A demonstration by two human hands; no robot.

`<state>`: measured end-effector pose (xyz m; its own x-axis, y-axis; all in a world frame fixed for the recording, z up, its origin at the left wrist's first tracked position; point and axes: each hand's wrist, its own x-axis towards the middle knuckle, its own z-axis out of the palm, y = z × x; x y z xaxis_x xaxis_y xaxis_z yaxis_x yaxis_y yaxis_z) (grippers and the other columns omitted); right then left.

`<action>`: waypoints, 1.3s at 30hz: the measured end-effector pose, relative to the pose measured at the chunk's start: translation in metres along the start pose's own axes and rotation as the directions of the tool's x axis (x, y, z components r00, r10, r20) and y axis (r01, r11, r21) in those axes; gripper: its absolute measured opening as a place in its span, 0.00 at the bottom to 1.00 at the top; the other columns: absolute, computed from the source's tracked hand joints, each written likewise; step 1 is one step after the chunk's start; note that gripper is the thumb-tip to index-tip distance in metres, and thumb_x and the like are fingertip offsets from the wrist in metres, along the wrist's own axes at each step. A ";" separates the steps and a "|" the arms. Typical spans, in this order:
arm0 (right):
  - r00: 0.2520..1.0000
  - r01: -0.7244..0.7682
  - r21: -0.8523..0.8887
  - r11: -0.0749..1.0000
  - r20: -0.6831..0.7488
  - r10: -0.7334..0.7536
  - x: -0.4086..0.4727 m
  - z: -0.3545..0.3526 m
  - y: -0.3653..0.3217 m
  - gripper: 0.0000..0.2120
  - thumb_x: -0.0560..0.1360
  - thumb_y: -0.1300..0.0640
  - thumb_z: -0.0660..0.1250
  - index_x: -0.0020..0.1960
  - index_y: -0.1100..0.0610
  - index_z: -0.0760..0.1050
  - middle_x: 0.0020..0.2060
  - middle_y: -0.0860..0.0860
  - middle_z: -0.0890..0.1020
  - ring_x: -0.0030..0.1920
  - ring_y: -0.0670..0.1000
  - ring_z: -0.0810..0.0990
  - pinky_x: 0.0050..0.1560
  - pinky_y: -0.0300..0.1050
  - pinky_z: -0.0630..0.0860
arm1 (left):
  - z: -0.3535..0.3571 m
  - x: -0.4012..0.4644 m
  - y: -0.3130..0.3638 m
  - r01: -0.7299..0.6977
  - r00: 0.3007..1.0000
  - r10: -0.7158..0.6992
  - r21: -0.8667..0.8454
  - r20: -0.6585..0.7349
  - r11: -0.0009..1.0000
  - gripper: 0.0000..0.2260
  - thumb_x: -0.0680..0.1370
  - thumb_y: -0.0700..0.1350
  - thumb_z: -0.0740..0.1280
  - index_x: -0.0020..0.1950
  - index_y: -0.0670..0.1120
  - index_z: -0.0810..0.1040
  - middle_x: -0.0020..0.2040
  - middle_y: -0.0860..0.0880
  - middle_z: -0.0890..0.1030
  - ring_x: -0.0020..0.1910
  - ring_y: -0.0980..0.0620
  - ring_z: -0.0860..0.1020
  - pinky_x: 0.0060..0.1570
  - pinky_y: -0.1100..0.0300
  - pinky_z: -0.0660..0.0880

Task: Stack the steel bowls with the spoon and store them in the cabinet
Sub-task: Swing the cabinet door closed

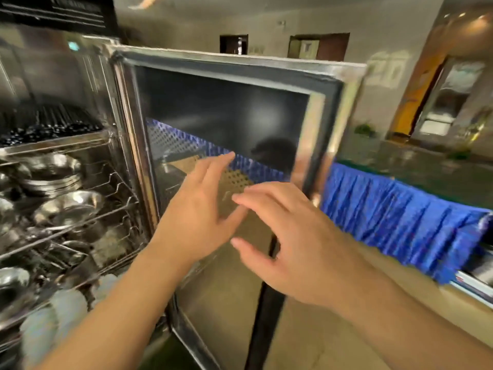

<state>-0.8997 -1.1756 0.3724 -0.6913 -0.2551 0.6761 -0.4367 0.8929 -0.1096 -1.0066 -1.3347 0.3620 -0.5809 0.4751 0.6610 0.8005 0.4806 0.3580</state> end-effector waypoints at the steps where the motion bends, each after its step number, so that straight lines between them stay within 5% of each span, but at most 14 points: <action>1: 1.000 0.024 0.016 1.000 -0.011 -0.023 -0.011 -0.011 0.003 0.23 0.75 0.50 0.72 0.67 0.58 0.77 0.61 0.52 0.78 0.63 0.53 0.77 0.63 0.47 0.74 | 0.005 -0.004 0.018 -0.001 1.000 0.001 -0.007 -0.006 1.000 0.33 0.74 0.51 0.69 0.76 0.41 0.66 0.69 0.44 0.72 0.69 0.49 0.70 0.68 0.69 0.60; 7: 0.998 -0.059 0.089 0.994 -0.028 0.062 -0.054 -0.057 0.046 0.18 0.77 0.51 0.68 0.65 0.55 0.76 0.59 0.49 0.77 0.61 0.48 0.76 0.60 0.46 0.76 | 0.033 -0.017 0.097 0.032 0.996 -0.031 0.001 -0.086 1.000 0.25 0.79 0.50 0.68 0.73 0.43 0.69 0.65 0.47 0.74 0.64 0.57 0.71 0.62 0.77 0.60; 11: 0.985 -0.164 0.081 0.983 -0.038 0.167 -0.061 -0.056 0.082 0.16 0.78 0.54 0.65 0.65 0.53 0.73 0.58 0.47 0.76 0.57 0.41 0.72 0.56 0.36 0.71 | 0.047 -0.003 0.121 0.147 0.978 -0.150 -0.030 -0.142 0.989 0.19 0.79 0.53 0.68 0.67 0.49 0.70 0.59 0.52 0.75 0.55 0.59 0.74 0.46 0.73 0.66; 18: 0.937 -0.335 0.068 0.940 0.127 0.325 -0.052 -0.030 0.125 0.24 0.80 0.53 0.68 0.73 0.52 0.66 0.69 0.51 0.74 0.64 0.51 0.76 0.58 0.44 0.73 | 0.064 0.016 0.133 0.338 0.912 -0.328 0.000 -0.245 0.941 0.20 0.73 0.52 0.75 0.56 0.51 0.67 0.53 0.53 0.74 0.44 0.52 0.77 0.37 0.61 0.72; 24: 0.925 -0.372 0.076 0.925 0.111 0.363 -0.042 -0.004 0.129 0.28 0.77 0.53 0.72 0.72 0.50 0.62 0.69 0.51 0.74 0.52 0.50 0.81 0.45 0.41 0.76 | 0.055 0.008 0.130 0.362 0.905 -0.356 -0.016 -0.235 0.932 0.19 0.73 0.51 0.75 0.54 0.53 0.66 0.51 0.55 0.73 0.38 0.60 0.76 0.31 0.71 0.71; 26: 0.925 -0.378 0.129 0.917 0.078 0.371 -0.041 0.004 0.127 0.29 0.76 0.53 0.73 0.71 0.49 0.61 0.67 0.51 0.76 0.53 0.51 0.82 0.42 0.37 0.73 | 0.048 0.001 0.127 0.353 0.908 -0.348 -0.020 -0.234 0.935 0.19 0.74 0.52 0.75 0.54 0.54 0.65 0.51 0.55 0.73 0.40 0.59 0.77 0.35 0.71 0.72; 29: 0.920 -0.392 0.180 0.902 0.073 0.385 -0.040 0.012 0.119 0.33 0.77 0.50 0.72 0.74 0.47 0.57 0.72 0.51 0.74 0.63 0.53 0.80 0.52 0.43 0.74 | 0.035 -0.013 0.120 0.348 0.911 -0.340 -0.009 -0.233 0.937 0.20 0.74 0.52 0.74 0.56 0.54 0.66 0.54 0.53 0.75 0.46 0.55 0.79 0.45 0.58 0.77; 32: 0.931 -0.365 0.221 0.904 0.103 0.351 -0.041 0.019 0.103 0.34 0.77 0.48 0.71 0.76 0.46 0.56 0.71 0.51 0.75 0.65 0.53 0.79 0.56 0.49 0.78 | 0.014 -0.032 0.115 0.347 0.915 -0.342 -0.014 -0.216 0.938 0.21 0.73 0.55 0.74 0.57 0.57 0.64 0.53 0.57 0.75 0.48 0.64 0.77 0.42 0.71 0.74; 34: 0.949 -0.314 0.266 0.911 0.126 0.290 -0.042 0.023 0.087 0.31 0.77 0.49 0.71 0.74 0.45 0.58 0.64 0.48 0.80 0.57 0.47 0.83 0.49 0.40 0.80 | -0.002 -0.046 0.111 0.365 0.905 -0.357 -0.013 -0.231 0.931 0.22 0.72 0.55 0.74 0.55 0.58 0.63 0.52 0.58 0.77 0.49 0.67 0.76 0.41 0.72 0.72; 36: 0.962 -0.265 0.303 0.915 0.148 0.230 -0.043 0.031 0.068 0.30 0.77 0.50 0.72 0.72 0.43 0.59 0.60 0.44 0.81 0.46 0.36 0.79 0.36 0.28 0.72 | -0.019 -0.062 0.108 0.394 0.885 -0.386 -0.025 -0.261 0.919 0.21 0.71 0.53 0.75 0.55 0.54 0.66 0.49 0.57 0.81 0.48 0.63 0.78 0.45 0.64 0.76; 39: 0.968 -0.238 0.392 0.888 0.174 0.183 -0.042 0.038 0.042 0.31 0.76 0.49 0.72 0.73 0.44 0.59 0.61 0.45 0.81 0.47 0.35 0.76 0.34 0.26 0.69 | -0.040 -0.081 0.105 0.419 0.858 -0.412 -0.047 -0.306 0.907 0.20 0.70 0.50 0.76 0.55 0.52 0.68 0.44 0.58 0.84 0.46 0.62 0.80 0.48 0.54 0.79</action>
<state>-0.9113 -1.1415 0.3117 -0.8488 -0.1482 0.5075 -0.4492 0.7084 -0.5444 -0.8697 -1.3524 0.3722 -0.7831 -0.0162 0.6216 0.4896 0.6004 0.6324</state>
